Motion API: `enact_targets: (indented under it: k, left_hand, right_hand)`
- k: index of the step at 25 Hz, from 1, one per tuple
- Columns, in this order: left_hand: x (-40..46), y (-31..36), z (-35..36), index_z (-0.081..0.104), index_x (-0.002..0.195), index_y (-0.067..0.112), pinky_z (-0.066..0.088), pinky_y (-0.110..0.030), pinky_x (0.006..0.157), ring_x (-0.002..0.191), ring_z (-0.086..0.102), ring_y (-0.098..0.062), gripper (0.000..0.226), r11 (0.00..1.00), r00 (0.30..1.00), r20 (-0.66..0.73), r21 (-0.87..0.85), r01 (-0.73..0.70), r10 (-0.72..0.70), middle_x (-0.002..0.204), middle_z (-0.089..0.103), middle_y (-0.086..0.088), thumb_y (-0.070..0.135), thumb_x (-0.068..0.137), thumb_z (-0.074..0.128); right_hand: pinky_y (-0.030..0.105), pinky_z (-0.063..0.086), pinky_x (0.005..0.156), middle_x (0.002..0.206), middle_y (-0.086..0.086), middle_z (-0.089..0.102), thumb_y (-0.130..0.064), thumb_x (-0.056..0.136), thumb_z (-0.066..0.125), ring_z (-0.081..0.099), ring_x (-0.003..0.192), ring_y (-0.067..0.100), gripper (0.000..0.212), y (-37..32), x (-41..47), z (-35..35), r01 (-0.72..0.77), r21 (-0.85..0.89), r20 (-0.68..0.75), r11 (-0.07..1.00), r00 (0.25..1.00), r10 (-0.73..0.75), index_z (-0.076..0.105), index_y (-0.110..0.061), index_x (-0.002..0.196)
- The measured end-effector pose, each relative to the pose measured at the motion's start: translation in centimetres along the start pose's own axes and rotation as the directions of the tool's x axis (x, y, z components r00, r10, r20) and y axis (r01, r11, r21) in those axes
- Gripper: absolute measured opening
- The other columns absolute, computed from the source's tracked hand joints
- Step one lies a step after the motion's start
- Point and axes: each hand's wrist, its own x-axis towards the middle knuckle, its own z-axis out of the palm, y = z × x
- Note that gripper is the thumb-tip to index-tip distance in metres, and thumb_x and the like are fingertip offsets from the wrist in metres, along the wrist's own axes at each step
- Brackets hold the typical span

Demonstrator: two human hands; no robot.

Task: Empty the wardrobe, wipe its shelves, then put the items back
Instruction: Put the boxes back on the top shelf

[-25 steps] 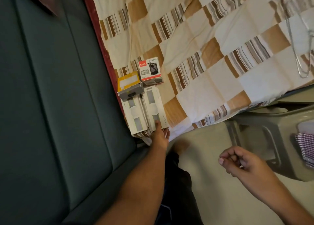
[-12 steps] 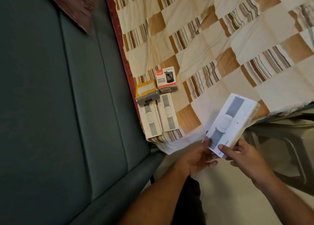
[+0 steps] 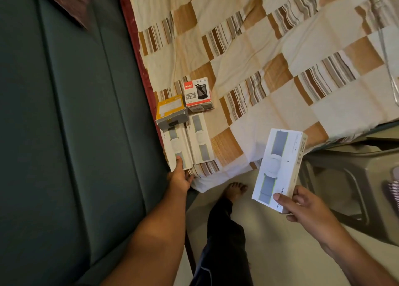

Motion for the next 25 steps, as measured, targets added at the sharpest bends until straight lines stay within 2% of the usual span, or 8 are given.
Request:
enact_targets:
  k: [2, 7, 11, 14, 16, 19, 22, 25]
  left_hand:
    - [0.8, 0.5, 0.3, 0.056, 0.133, 0.006, 0.054, -0.041, 0.083, 0.113, 0.063, -0.033, 0.054, 1.0, 1.0, -0.013, 0.006, -0.022, 0.022, 0.126, 0.064, -0.015, 0.034, 0.09, 0.074]
    - [0.3, -1.0, -0.4, 0.061, 0.126, 0.003, 0.059, -0.033, 0.061, 0.096, 0.072, -0.029, 0.053, 0.994, 0.999, -0.018, -0.096, -0.052, 0.05, 0.12, 0.07, -0.017, 0.028, 0.084, 0.082]
    - [-3.0, -3.9, -0.7, 0.062, 0.127, 0.0, 0.06, -0.027, 0.06, 0.077, 0.072, -0.021, 0.053, 0.991, 0.992, 0.121, -0.132, -0.003, 0.019, 0.114, 0.071, -0.018, 0.032, 0.086, 0.078]
    - [-5.9, -6.4, -1.1, 0.059, 0.131, -0.003, 0.057, -0.022, 0.048, 0.061, 0.069, -0.015, 0.061, 0.996, 0.973, 0.228, -0.072, 0.054, -0.036, 0.098, 0.071, -0.017, 0.037, 0.086, 0.075]
    - [-8.7, -8.3, -1.3, 0.058, 0.134, 0.002, 0.055, -0.022, 0.049, 0.063, 0.07, -0.015, 0.058, 0.999, 0.942, 0.333, 0.015, 0.041, -0.044, 0.109, 0.071, -0.018, 0.036, 0.089, 0.072]
    - [-13.6, -10.5, -1.2, 0.058, 0.132, 0.003, 0.058, -0.027, 0.06, 0.079, 0.071, -0.02, 0.042, 0.984, 0.844, 0.534, 0.17, -0.045, -0.054, 0.109, 0.072, -0.015, 0.023, 0.096, 0.065]
    - [-19.6, -12.7, -0.8, 0.057, 0.127, 0.008, 0.057, -0.027, 0.061, 0.076, 0.067, -0.019, 0.038, 0.912, 0.668, 0.734, 0.351, -0.211, -0.127, 0.094, 0.073, -0.007, 0.015, 0.091, 0.066]
    - [-24.7, -15.8, -0.8, 0.056, 0.122, 0.012, 0.055, -0.028, 0.065, 0.078, 0.07, -0.017, 0.04, 0.808, 0.523, 0.824, 0.453, -0.377, -0.218, 0.092, 0.074, -0.003, 0.015, 0.085, 0.07]
  right_hand:
    - [0.035, 0.055, 0.074, 0.089, -0.004, 0.076, -0.025, 0.088, 0.074, 0.071, 0.072, 0.006, 0.018, 0.0, 0.0, -0.3, 0.002, 0.004, -0.002, 1.0, 1.0, -0.002, 0.068, -0.02, 0.105]
    - [0.036, 0.056, 0.075, 0.089, -0.002, 0.076, -0.025, 0.088, 0.074, 0.07, 0.073, 0.006, 0.018, -0.2, -0.4, -1.2, 0.019, 0.002, -0.041, 1.0, 0.999, -0.019, 0.068, -0.019, 0.104]
    - [0.037, 0.057, 0.076, 0.091, -0.003, 0.076, -0.029, 0.088, 0.074, 0.071, 0.08, 0.011, 0.02, -0.6, -1.7, -1.5, 0.062, 0.027, -0.058, 0.998, 0.996, -0.061, 0.068, -0.021, 0.105]
    - [0.037, 0.058, 0.076, 0.093, -0.003, 0.075, -0.029, 0.088, 0.074, 0.071, 0.083, 0.014, 0.02, -0.4, -3.6, -1.5, 0.117, 0.059, -0.084, 0.991, 0.99, -0.112, 0.067, -0.022, 0.105]
    - [0.036, 0.058, 0.076, 0.096, -0.004, 0.076, -0.029, 0.089, 0.073, 0.071, 0.086, 0.015, 0.021, 0.6, -5.8, -1.6, 0.146, 0.09, -0.106, 0.985, 0.985, -0.136, 0.067, -0.022, 0.107]
    - [0.034, 0.058, 0.072, 0.104, 0.0, 0.075, -0.028, 0.092, 0.07, 0.073, 0.087, 0.02, 0.023, 3.5, -9.4, -2.0, 0.177, 0.179, -0.144, 0.968, 0.978, -0.153, 0.064, -0.022, 0.113]
    - [0.029, 0.056, 0.065, 0.106, 0.006, 0.075, -0.023, 0.097, 0.063, 0.074, 0.087, 0.032, 0.022, 8.0, -14.5, -3.3, 0.228, 0.362, -0.26, 0.904, 0.956, -0.137, 0.06, -0.018, 0.119]
    - [0.032, 0.059, 0.067, 0.104, 0.005, 0.075, -0.021, 0.099, 0.058, 0.073, 0.08, 0.03, 0.024, 13.0, -20.0, -4.7, 0.32, 0.501, -0.404, 0.804, 0.908, -0.11, 0.059, -0.017, 0.123]
